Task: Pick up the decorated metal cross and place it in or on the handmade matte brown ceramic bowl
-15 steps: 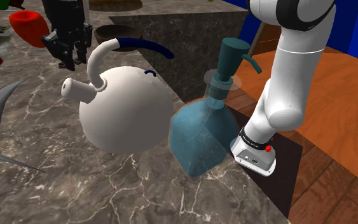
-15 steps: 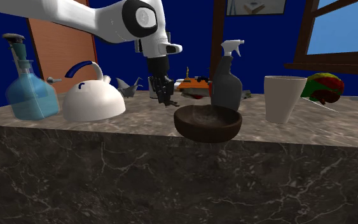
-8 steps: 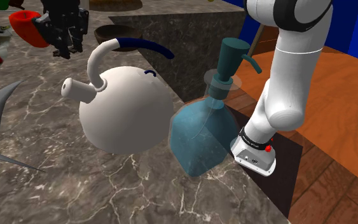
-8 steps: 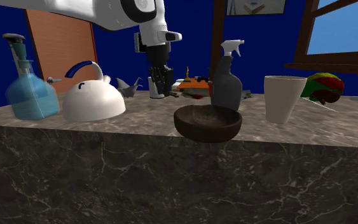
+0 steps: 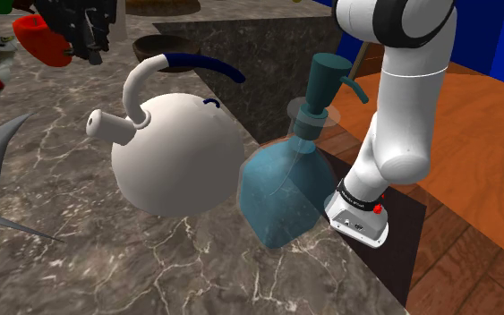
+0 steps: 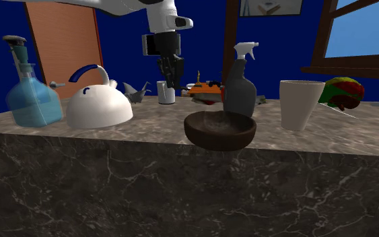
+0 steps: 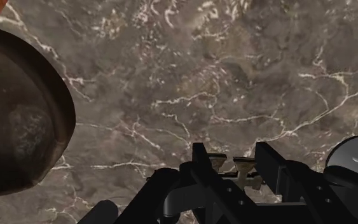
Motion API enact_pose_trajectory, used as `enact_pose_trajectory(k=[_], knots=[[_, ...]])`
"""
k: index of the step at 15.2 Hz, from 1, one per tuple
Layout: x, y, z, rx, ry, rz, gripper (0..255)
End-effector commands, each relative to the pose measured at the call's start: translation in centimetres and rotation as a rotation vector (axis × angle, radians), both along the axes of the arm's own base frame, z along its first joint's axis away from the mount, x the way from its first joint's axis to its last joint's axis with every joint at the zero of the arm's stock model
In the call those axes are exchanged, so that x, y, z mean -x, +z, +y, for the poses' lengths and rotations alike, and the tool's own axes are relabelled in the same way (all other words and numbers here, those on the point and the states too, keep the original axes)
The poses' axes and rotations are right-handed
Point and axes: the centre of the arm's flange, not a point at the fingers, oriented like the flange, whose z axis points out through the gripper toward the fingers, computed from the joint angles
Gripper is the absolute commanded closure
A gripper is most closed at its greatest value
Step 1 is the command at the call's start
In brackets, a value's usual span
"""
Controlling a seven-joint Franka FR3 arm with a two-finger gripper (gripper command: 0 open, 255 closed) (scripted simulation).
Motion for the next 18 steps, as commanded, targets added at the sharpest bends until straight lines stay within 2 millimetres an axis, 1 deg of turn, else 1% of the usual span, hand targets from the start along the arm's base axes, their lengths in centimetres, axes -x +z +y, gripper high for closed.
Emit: enact_pose_trajectory(k=[1, 3, 4, 18], knots=[[0.1, 1.1, -0.1, 0.000, 0.000, 0.000, 255], [0.1, 2.1, -0.1, 0.000, 0.000, 0.000, 255], [0.1, 2.2, -0.1, 0.000, 0.000, 0.000, 255], [-5.0, 3.4, -17.8, 0.000, 0.000, 0.000, 255]])
